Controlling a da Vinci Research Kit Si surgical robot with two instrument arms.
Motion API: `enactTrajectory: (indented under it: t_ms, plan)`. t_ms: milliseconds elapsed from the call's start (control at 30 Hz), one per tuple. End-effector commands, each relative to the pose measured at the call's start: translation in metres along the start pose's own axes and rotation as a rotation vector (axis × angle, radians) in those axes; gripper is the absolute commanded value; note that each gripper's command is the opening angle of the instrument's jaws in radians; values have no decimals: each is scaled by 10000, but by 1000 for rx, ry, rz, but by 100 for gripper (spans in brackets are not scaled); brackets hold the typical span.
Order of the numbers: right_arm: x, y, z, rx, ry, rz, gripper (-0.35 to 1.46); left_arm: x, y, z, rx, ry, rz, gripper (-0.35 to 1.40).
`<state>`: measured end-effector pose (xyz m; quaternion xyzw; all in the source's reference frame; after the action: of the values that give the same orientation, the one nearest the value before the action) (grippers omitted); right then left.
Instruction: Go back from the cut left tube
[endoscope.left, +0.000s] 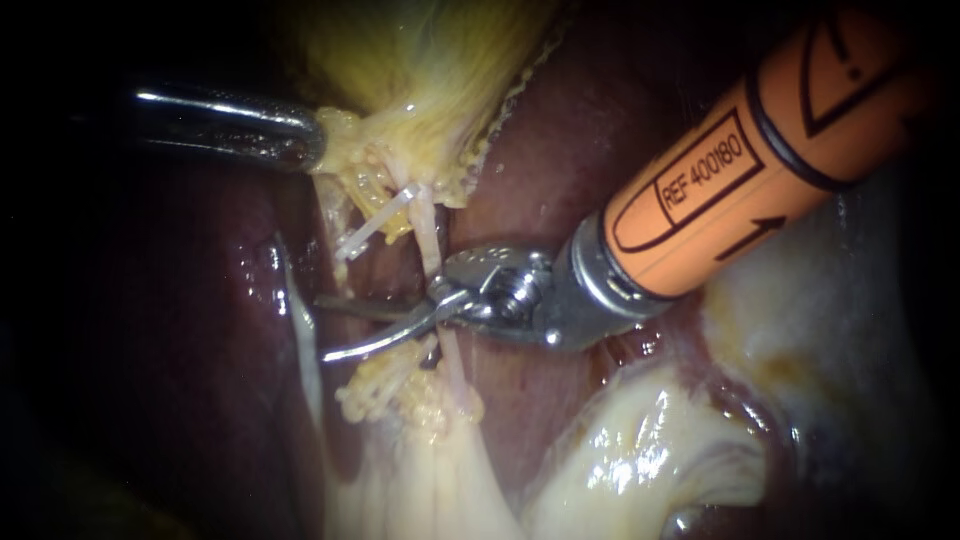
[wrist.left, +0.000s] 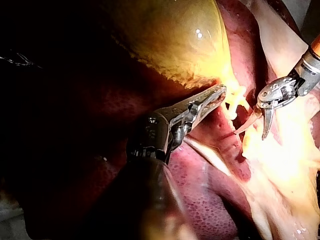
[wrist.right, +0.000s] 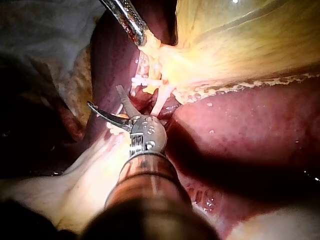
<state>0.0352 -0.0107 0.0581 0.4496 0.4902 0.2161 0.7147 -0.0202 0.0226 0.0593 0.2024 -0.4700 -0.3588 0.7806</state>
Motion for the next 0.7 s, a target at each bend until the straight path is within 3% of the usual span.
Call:
enactTrajectory:
  t_ms: [33,133,233,333,400,433,533,600,700]
  plan:
    - [0,-4,-2,-6,4,-32,131,0,0,0,1,0,0,-35]
    - [-4,-19,-13,-89,50,-73,138,1,1,-1,2,0,0,-35]
    - [-4,-37,-30,-271,128,-183,145,1,2,-1,2,1,0,-35]
    - [-1,-55,-60,-343,149,-232,145,1,2,-1,2,1,0,-35]
    - [3,-65,-87,-387,137,-260,145,1,2,-2,3,1,1,-35]
    - [4,-68,-99,-407,123,-274,145,1,2,-2,3,1,1,-35]
    - [7,-78,-132,-481,17,-344,145,1,2,-2,3,1,1,-35]
    - [9,-84,-152,-528,-89,-397,145,1,2,-2,3,1,1,-35]
    - [10,-93,-171,-574,-232,-405,145,2,2,-2,3,1,1,-35]
